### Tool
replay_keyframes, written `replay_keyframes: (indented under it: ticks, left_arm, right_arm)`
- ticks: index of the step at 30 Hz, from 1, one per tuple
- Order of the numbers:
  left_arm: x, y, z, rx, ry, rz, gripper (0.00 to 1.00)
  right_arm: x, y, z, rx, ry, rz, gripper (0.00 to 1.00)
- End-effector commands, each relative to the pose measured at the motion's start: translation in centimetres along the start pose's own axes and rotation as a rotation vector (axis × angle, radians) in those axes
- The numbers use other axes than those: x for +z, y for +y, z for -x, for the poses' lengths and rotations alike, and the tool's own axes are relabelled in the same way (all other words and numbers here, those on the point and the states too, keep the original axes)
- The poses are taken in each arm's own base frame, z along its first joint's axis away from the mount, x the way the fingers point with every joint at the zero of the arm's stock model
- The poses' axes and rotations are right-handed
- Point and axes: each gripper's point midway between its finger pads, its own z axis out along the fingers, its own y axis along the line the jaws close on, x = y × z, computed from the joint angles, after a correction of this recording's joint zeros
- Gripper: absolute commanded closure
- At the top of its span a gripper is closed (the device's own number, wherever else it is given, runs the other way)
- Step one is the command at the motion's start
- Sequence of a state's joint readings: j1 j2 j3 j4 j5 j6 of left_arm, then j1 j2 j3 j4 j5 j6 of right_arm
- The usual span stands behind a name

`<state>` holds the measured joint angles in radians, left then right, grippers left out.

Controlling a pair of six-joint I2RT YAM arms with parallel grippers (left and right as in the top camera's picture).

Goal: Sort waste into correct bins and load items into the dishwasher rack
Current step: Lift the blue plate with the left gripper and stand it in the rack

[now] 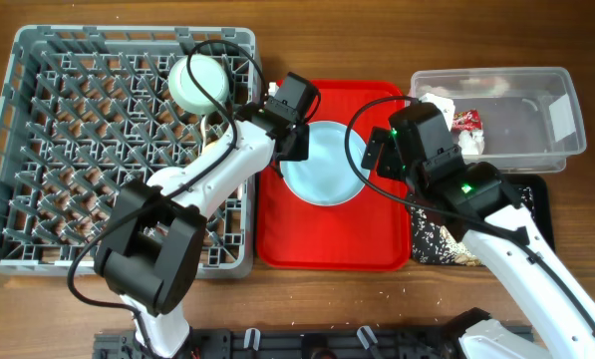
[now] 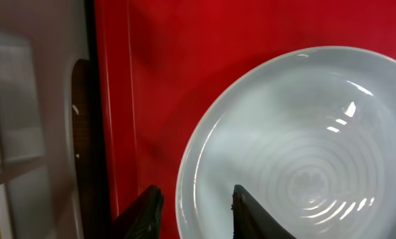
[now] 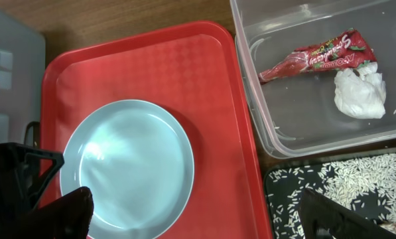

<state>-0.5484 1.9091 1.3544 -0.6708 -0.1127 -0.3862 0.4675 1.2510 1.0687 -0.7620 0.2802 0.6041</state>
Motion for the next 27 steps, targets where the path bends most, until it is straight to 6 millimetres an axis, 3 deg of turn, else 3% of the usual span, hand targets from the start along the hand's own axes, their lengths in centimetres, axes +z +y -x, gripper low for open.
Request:
replay_keyframes:
  ticks: [1,8,13,23,25,26,27]
  left_arm:
    - [0.9,1.0,-0.5,0.021,0.010,0.051,0.65]
    - [3.3,1.1,-1.9,0.029,0.072,0.064,0.66]
    - [5.0,0.0,-2.6,0.028,0.105,0.013,0.69]
    - [5.0,-1.0,-3.2,0.025,0.135,-0.047,0.77]
    - [5.0,-1.0,-3.1,0.025,0.131,-0.048,0.86]
    - [5.0,-1.1,-3.0,0.025,0.129,-0.050,0.96]
    - [5.0,-0.7,-2.6,0.024,0.109,-0.030,0.96]
  right_arm:
    - [0.0,0.1,0.2,0.001,-0.003,0.002,0.00]
    - [0.0,0.1,0.2,0.001,-0.003,0.002,0.00]
    - [0.0,0.1,0.2,0.002,-0.003,0.002,0.00]
    - [0.0,0.0,0.2,0.002,-0.003,0.002,0.00]
    - [0.0,0.1,0.2,0.001,-0.003,0.002,0.00]
    - [0.0,0.1,0.2,0.002,-0.003,0.002,0.00]
    - [0.0,0.1,0.2,0.002,-0.002,0.003,0.00]
